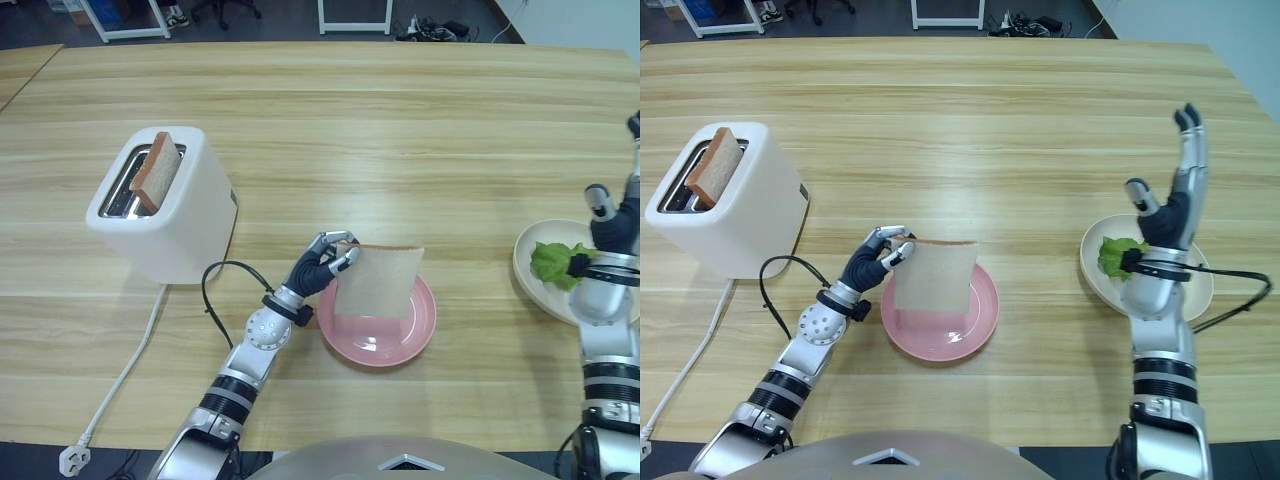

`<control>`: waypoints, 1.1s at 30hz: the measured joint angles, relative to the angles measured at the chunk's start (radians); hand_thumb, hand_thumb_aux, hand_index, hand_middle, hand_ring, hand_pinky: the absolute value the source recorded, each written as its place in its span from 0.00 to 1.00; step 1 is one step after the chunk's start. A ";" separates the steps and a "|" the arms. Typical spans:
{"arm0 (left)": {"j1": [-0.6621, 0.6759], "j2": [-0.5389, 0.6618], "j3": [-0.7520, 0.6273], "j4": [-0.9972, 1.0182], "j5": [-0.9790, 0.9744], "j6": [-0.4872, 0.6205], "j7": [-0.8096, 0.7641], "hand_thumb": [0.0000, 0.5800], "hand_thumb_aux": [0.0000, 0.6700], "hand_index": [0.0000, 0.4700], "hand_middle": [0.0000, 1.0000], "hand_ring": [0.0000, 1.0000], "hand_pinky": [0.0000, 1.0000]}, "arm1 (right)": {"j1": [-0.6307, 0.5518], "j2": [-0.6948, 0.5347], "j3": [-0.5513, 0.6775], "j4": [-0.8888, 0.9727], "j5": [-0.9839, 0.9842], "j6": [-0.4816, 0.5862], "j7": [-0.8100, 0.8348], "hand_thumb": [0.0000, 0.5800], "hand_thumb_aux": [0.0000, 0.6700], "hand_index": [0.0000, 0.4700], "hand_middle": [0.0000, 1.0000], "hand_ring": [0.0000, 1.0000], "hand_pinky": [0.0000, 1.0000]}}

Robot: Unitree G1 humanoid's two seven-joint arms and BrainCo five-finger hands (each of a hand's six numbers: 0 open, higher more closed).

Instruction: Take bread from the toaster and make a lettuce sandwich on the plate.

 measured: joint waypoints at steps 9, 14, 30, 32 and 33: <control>-0.046 0.006 -0.017 0.167 0.285 -0.033 0.134 1.00 1.00 1.00 0.00 0.00 0.00 | 0.073 -0.134 -0.001 0.129 -0.178 0.167 -0.043 0.00 0.00 0.00 0.00 0.00 0.00; 0.024 0.079 0.001 0.021 0.418 -0.017 0.193 0.00 0.00 0.00 0.00 0.00 0.00 | 0.042 -0.183 0.175 0.281 -0.375 0.308 -0.072 0.00 0.00 0.00 0.00 0.00 0.00; 0.109 0.166 0.129 -0.270 0.482 0.059 0.238 0.00 0.00 0.00 0.00 0.00 0.00 | 0.148 -0.282 0.289 0.206 -0.310 0.447 0.309 0.86 0.63 0.63 0.00 0.00 0.00; 0.109 0.170 0.142 -0.276 0.476 0.059 0.237 0.00 0.00 0.00 0.00 0.00 0.00 | 0.158 -0.282 0.293 0.190 -0.304 0.468 0.326 1.00 0.95 0.95 0.00 0.00 0.00; 0.109 0.170 0.142 -0.276 0.475 0.059 0.234 0.00 0.00 0.00 0.00 0.00 0.00 | 0.158 -0.282 0.293 0.179 -0.304 0.478 0.329 1.00 0.97 0.97 0.00 0.00 0.00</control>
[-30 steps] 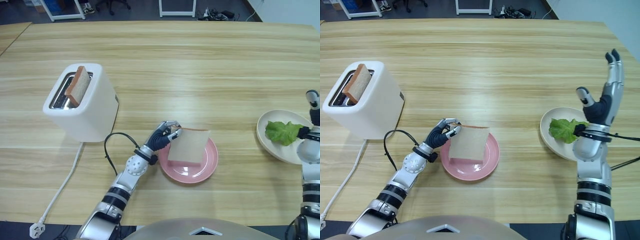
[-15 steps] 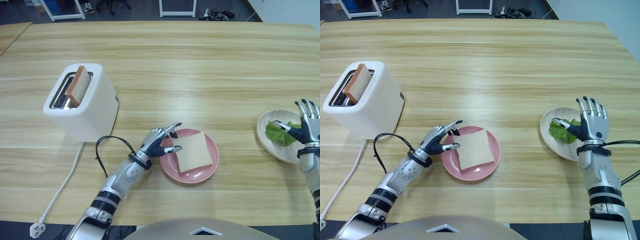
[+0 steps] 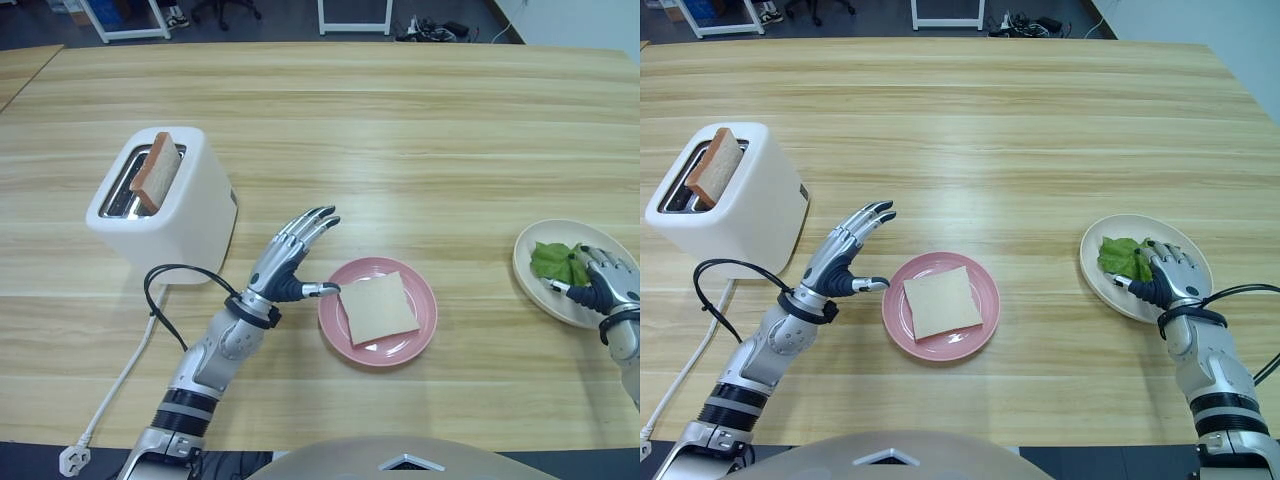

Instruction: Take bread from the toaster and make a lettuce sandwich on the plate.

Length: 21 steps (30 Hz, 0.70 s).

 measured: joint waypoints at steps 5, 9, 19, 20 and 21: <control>0.003 0.000 0.002 0.000 -0.001 0.000 -0.004 0.00 0.00 0.00 0.00 0.00 0.00 | 0.001 -0.012 0.000 -0.026 0.000 0.030 0.016 1.00 1.00 1.00 0.00 0.00 0.00; 0.004 0.000 0.006 0.000 -0.002 0.000 -0.004 0.00 0.00 0.00 0.00 0.00 0.00 | 0.001 -0.017 0.003 -0.033 0.000 0.041 0.019 1.00 1.00 1.00 0.00 0.00 0.00; 0.004 -0.003 0.022 0.006 -0.002 -0.002 0.000 0.00 0.00 0.00 0.00 0.00 0.00 | 0.025 -0.020 -0.059 -0.233 0.013 -0.006 -0.078 1.00 1.00 1.00 0.00 0.00 0.00; 0.004 -0.004 0.025 0.007 -0.003 -0.002 0.002 0.00 0.00 0.00 0.00 0.00 0.00 | 0.032 -0.020 -0.076 -0.261 0.020 -0.018 -0.092 1.00 1.00 1.00 0.00 0.00 0.00; 0.003 -0.005 0.028 0.008 -0.003 -0.003 0.003 0.00 0.00 0.00 0.00 0.00 0.00 | 0.037 -0.020 -0.090 -0.282 0.021 -0.025 -0.104 1.00 1.00 1.00 0.00 0.00 0.00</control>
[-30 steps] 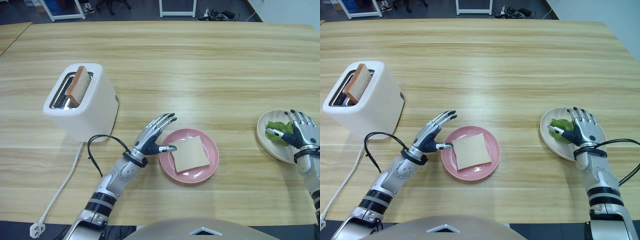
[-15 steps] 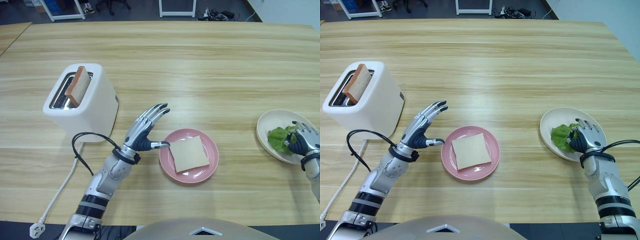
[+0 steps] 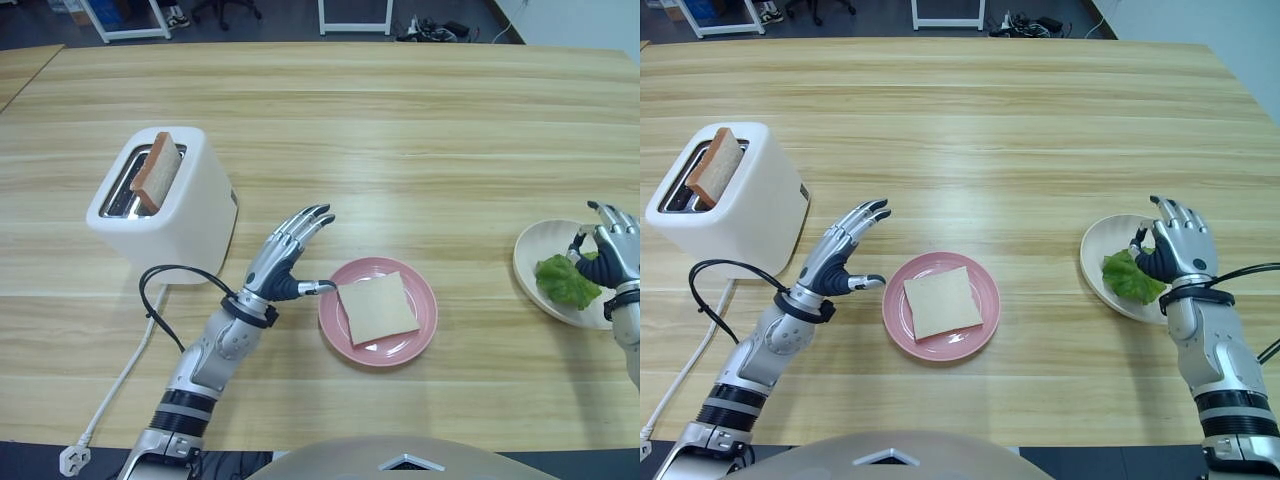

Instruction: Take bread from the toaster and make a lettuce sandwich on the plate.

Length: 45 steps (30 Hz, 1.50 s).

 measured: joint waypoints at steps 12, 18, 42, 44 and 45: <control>0.000 -0.002 0.004 0.004 0.001 -0.004 0.006 0.00 0.00 0.00 0.00 0.00 0.00 | 0.072 -0.048 0.018 0.139 0.000 0.038 0.165 0.00 0.00 0.00 0.00 0.00 0.00; 0.000 -0.002 0.005 0.008 0.003 -0.004 0.007 0.00 0.00 0.00 0.00 0.00 0.00 | 0.025 -0.050 0.066 0.242 0.000 0.016 0.173 0.00 0.00 0.00 0.00 0.00 0.00; -0.001 -0.002 0.000 0.016 0.008 -0.005 0.002 0.00 0.00 0.00 0.00 0.00 0.00 | -0.019 -0.058 0.101 0.067 0.000 -0.071 0.007 1.00 1.00 1.00 0.00 0.00 0.00; -0.002 -0.002 0.001 0.016 0.009 -0.006 0.004 0.00 0.00 0.00 0.00 0.00 0.00 | -0.010 -0.045 0.094 -0.080 0.013 -0.119 0.012 1.00 1.00 1.00 0.00 0.00 0.00; -0.003 -0.002 0.002 0.016 0.009 -0.008 0.008 0.00 0.00 0.00 0.00 0.00 0.00 | -0.012 -0.022 0.098 -0.159 0.033 -0.156 0.020 1.00 1.00 1.00 0.00 0.00 0.00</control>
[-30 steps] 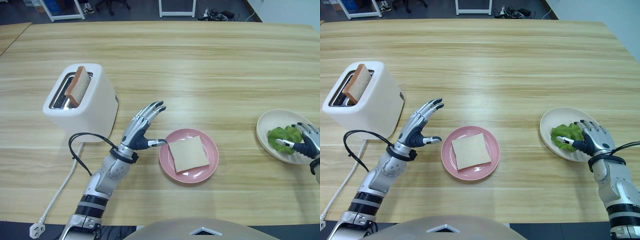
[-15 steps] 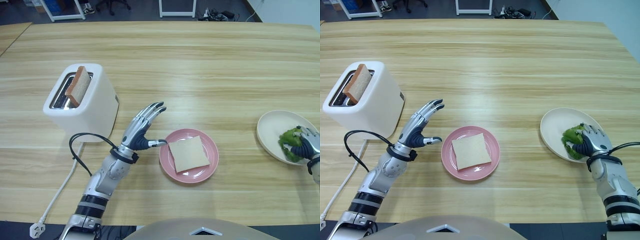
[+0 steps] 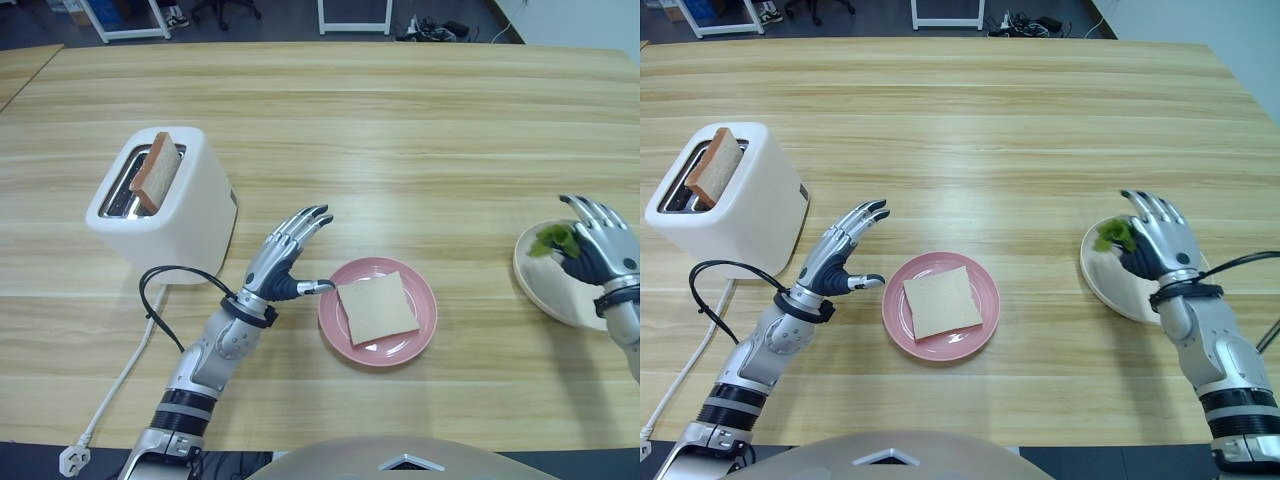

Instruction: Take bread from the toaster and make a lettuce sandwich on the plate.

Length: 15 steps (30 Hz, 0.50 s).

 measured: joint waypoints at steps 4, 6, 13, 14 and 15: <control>-0.003 0.000 0.021 -0.013 0.001 -0.009 0.030 0.00 0.00 0.00 0.00 0.00 0.00 | -0.060 0.103 0.114 -0.117 0.060 -0.165 0.075 1.00 1.00 1.00 0.00 0.00 0.00; -0.008 0.000 0.034 -0.022 0.001 -0.015 0.040 0.00 0.00 0.00 0.00 0.00 0.00 | -0.096 0.161 0.175 -0.107 0.065 -0.222 0.100 1.00 1.00 1.00 0.00 0.00 0.00; -0.057 -0.006 0.070 -0.041 0.003 -0.014 0.087 0.00 0.00 0.00 0.00 0.00 0.00 | -0.233 0.368 0.357 0.075 -0.042 -0.325 0.091 1.00 1.00 1.00 0.00 0.00 0.00; -0.064 -0.009 0.070 -0.036 0.003 -0.014 0.098 0.00 0.00 0.00 0.00 0.00 0.00 | -0.260 0.390 0.368 0.114 -0.072 -0.328 0.066 1.00 1.00 1.00 0.00 0.00 0.00; -0.067 -0.011 0.070 -0.031 0.003 -0.014 0.101 0.00 0.00 0.00 0.00 0.00 0.00 | -0.275 0.401 0.374 0.135 -0.089 -0.331 0.049 1.00 1.00 1.00 0.00 0.00 0.00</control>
